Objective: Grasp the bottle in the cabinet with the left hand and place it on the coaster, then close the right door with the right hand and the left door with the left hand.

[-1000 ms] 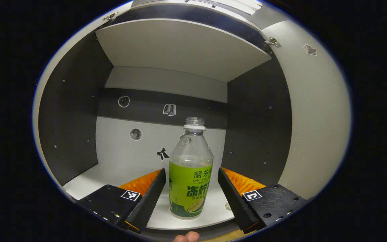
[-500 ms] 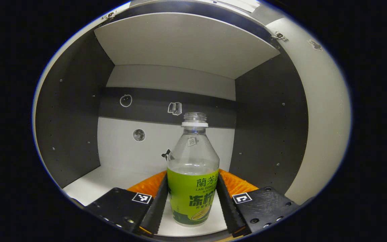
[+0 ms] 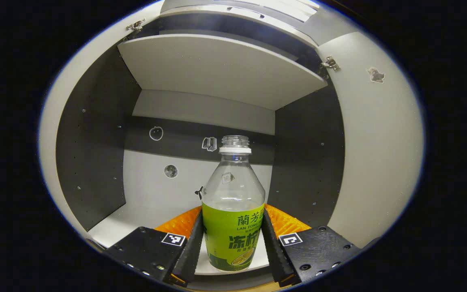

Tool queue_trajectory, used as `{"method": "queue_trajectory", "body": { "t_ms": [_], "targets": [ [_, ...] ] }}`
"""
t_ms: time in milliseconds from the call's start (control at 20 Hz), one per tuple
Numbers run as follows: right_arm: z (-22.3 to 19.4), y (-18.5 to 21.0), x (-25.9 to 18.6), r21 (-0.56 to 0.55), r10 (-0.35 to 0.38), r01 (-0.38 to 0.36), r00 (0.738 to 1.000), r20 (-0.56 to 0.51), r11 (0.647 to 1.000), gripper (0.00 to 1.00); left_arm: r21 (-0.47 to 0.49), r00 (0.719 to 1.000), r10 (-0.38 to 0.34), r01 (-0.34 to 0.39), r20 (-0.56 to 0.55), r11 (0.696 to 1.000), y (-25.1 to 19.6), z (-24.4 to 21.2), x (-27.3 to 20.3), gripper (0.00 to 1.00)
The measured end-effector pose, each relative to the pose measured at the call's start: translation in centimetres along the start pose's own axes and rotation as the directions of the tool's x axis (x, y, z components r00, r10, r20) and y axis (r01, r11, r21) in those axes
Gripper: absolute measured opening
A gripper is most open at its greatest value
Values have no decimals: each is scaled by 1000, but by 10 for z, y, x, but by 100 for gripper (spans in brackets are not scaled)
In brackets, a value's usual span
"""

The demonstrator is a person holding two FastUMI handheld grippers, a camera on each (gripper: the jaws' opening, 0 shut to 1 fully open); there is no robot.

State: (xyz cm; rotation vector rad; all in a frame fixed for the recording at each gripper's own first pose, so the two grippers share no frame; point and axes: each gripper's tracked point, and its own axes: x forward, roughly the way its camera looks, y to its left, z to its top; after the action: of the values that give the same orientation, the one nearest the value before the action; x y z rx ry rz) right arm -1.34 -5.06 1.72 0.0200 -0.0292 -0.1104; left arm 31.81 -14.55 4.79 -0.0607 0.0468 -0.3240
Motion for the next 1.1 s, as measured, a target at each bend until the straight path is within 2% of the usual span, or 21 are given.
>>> {"method": "queue_trajectory", "body": {
  "t_ms": [100,200,400,550,650,850,1000,1100],
  "targets": [
    [6,10,-2,-1,36,-36,999,8,999,98,9,1000,-10,10,-2,1000,0,5,-35,69],
    [12,20,-3,16,74,-74,997,17,997,99,45,1000,11,-11,0,999,4,-3,-69,69],
    [27,26,-1,24,100,-101,994,37,995,98,115,998,56,-55,-4,992,9,-45,-132,69],
    [38,30,-1,38,113,-115,992,51,993,98,136,999,37,-40,23,990,-7,-84,-180,68],
    [44,28,-2,24,110,-111,992,55,994,98,113,1000,28,-27,-8,993,-19,-121,-208,68],
    [48,19,-14,-28,80,-78,994,70,997,98,100,989,46,-32,-140,994,-35,-209,-247,69],
    [45,13,-20,-35,56,-54,997,52,998,98,79,984,65,-52,-164,995,-39,-250,-263,69],
    [40,7,-23,-57,29,-27,999,34,998,97,86,983,102,-90,-150,992,-38,-267,-275,69]
  ]
}}
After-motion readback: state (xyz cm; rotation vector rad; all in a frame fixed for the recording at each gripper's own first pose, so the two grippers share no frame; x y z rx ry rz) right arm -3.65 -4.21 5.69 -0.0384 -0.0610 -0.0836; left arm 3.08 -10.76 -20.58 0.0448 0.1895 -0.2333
